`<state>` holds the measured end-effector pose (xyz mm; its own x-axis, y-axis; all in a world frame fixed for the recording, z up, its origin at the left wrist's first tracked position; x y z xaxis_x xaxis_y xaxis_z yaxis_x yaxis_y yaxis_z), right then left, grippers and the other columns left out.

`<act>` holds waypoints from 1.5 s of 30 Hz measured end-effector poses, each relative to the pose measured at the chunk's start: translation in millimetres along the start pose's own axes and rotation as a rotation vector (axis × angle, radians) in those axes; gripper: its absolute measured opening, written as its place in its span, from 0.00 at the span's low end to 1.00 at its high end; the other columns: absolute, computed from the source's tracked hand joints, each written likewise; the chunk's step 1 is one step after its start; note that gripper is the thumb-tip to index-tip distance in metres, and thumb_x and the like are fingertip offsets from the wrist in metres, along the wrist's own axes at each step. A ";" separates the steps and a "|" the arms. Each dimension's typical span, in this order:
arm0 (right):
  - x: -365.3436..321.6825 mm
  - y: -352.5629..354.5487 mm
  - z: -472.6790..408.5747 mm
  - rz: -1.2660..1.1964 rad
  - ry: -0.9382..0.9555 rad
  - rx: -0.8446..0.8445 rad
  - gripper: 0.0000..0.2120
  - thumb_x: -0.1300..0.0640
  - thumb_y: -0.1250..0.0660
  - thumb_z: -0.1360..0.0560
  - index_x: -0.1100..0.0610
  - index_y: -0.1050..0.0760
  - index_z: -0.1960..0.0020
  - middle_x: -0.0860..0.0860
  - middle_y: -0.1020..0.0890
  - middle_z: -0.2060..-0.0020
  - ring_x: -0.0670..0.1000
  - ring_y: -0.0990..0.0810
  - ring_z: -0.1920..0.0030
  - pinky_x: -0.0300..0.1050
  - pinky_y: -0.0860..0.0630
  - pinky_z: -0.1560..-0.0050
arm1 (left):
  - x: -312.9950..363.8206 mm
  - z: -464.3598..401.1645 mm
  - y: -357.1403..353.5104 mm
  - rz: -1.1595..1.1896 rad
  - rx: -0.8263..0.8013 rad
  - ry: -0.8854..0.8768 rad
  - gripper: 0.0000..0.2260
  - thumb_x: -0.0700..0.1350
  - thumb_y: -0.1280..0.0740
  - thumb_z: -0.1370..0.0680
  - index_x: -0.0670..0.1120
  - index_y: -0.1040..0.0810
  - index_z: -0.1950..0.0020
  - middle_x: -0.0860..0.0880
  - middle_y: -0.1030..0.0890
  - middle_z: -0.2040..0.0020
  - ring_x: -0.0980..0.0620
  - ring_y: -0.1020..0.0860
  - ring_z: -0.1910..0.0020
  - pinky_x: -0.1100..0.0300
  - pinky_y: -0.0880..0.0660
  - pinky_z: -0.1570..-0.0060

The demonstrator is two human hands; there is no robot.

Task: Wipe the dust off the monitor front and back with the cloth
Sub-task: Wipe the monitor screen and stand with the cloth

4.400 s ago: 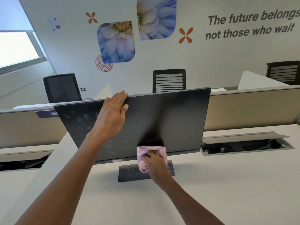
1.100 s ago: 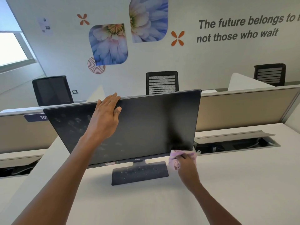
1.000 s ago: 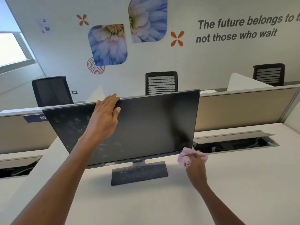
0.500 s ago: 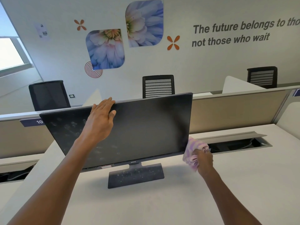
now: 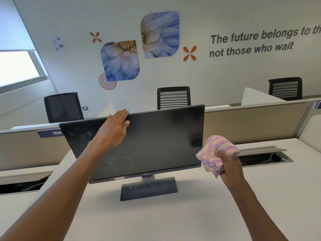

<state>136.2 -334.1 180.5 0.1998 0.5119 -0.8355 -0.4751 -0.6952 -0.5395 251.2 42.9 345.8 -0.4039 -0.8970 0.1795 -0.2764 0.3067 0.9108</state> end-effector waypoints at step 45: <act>81.9 -280.8 84.2 1.068 0.938 -0.106 0.20 0.68 0.34 0.30 0.57 0.22 0.41 0.50 0.19 0.48 0.47 0.23 0.49 0.48 0.22 0.48 | -219.3 39.9 46.9 0.561 0.354 0.321 0.13 0.46 0.40 0.16 0.46 0.18 0.38 0.46 0.16 0.47 0.48 0.20 0.50 0.55 0.23 0.49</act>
<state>213.8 -54.5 272.3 0.2958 -0.7625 -0.5755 -0.6996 -0.5831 0.4130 292.0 266.7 334.3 -0.3070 -0.6074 0.7326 -0.3905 0.7824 0.4851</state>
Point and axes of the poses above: each hand's wrist, its own z-axis away from the middle knuckle, its own y-axis out of the back of the hand, x = y × z, the point moved 3 cm from there along -z, towards the middle knuckle
